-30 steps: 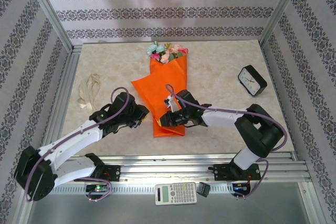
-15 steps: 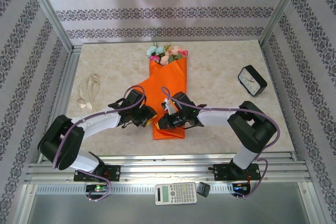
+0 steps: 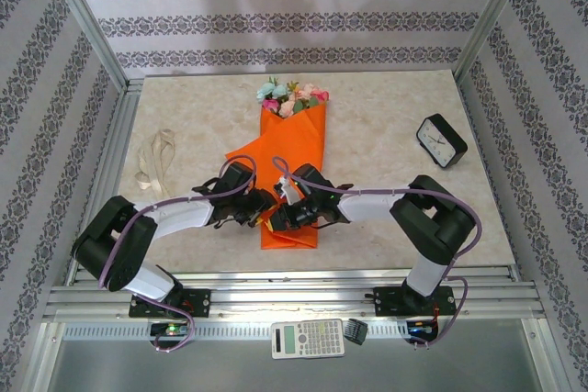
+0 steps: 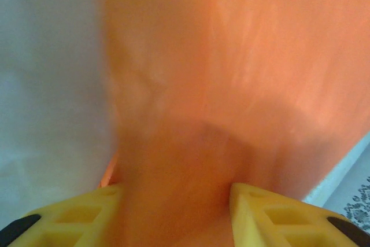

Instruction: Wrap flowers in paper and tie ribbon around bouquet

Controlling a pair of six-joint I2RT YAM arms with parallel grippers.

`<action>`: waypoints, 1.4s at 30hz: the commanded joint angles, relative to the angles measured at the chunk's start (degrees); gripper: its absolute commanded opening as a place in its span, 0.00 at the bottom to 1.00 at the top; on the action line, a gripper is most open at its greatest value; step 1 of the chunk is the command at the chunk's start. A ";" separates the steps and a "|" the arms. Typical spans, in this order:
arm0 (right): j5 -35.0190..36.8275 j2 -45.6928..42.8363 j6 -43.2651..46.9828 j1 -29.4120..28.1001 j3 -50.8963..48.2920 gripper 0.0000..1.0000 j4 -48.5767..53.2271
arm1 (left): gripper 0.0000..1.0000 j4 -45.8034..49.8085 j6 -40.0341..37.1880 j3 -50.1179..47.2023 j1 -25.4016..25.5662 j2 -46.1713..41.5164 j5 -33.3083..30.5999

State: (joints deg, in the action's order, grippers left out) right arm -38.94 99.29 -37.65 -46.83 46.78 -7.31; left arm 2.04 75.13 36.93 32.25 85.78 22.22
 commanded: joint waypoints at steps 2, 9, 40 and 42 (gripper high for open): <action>-0.88 0.52 -0.60 -0.63 1.19 0.00 -1.40 | 0.55 -1.62 -1.22 -2.36 0.36 -3.09 -2.78; -1.14 1.23 -1.15 -0.98 1.38 0.00 -1.99 | 0.60 -15.80 3.32 -6.97 0.51 1.24 0.38; 0.44 7.24 -6.04 -3.27 1.96 0.10 -7.59 | 0.00 -9.33 1.87 -8.59 0.61 0.61 -2.57; 1.17 5.73 -6.21 -3.26 1.87 0.21 -7.11 | 0.00 -5.63 0.31 -8.20 0.55 0.87 -3.39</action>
State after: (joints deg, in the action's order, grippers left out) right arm -38.59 107.28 -43.81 -49.39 48.97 -13.69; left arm -12.38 78.98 28.32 32.27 86.41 20.88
